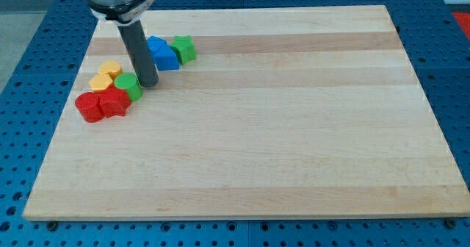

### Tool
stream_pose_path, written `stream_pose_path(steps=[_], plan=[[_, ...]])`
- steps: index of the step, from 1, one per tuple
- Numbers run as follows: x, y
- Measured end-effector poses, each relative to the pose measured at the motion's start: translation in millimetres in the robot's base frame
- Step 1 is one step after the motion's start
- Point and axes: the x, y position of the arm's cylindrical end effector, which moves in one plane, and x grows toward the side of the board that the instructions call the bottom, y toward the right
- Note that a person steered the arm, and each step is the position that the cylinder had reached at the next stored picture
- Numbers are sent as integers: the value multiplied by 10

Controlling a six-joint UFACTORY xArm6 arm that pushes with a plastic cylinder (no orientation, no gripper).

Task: Move the green star along with blue blocks towards the green circle

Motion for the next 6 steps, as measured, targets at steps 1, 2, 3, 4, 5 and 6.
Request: stream_pose_path(steps=[1,2,3,4,5,6], plan=[[0,65],[-215,651],[-678,1049],[-941,1026],[-903,779],[-628,477]])
